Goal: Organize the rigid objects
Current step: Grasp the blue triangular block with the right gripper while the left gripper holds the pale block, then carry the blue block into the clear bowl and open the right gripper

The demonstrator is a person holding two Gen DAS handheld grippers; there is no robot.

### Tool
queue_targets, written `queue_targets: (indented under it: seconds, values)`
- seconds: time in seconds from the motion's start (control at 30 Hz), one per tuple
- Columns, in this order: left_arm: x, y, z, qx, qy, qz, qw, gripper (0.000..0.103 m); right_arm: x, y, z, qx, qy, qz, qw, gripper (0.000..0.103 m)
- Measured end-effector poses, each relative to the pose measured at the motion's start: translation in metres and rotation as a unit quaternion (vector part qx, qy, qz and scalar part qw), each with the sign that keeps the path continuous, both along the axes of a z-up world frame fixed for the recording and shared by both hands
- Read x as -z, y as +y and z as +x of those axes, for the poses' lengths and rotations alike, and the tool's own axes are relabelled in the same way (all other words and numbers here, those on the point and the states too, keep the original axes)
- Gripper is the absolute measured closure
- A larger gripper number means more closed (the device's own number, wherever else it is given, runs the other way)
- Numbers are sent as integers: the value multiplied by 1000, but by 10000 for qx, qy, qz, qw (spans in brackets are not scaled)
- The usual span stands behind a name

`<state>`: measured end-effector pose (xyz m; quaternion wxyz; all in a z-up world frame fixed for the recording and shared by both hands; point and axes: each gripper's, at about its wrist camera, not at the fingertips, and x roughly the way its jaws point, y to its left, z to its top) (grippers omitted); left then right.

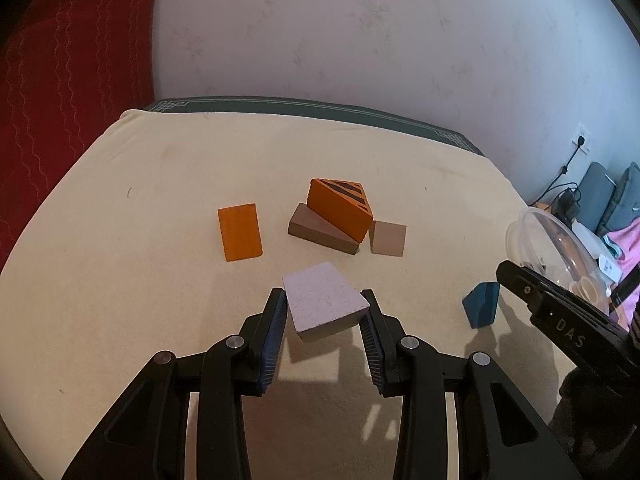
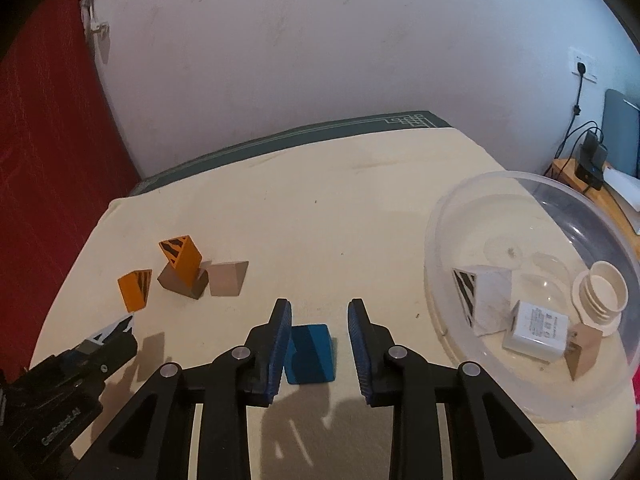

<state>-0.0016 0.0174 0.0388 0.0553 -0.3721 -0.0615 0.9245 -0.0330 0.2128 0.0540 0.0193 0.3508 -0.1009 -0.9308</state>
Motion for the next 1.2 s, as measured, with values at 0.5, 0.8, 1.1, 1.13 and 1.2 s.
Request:
queue_targets:
  seconds: [0.5,0.8,1.1,1.13,1.2]
  values:
    - [-1,1,1,61,27,33,10000,65,26,-22,-16,-301,-512,358,9976,56]
    - [0,2,1,90,22,8,10000,65,17,-17,-5,-286,-280,366,9985,71]
    - [2,6,0,126,-22,-83,9999,65,-5,10,16,32,132,108,9998,71]
    - [3,7,0,126,-29,-95,9999,65,-7,13,19,80,161,98,9998,71]
    - [3,7,0,135,-37,-114,9998,65,-11,23,25,226,227,76,9995,71]
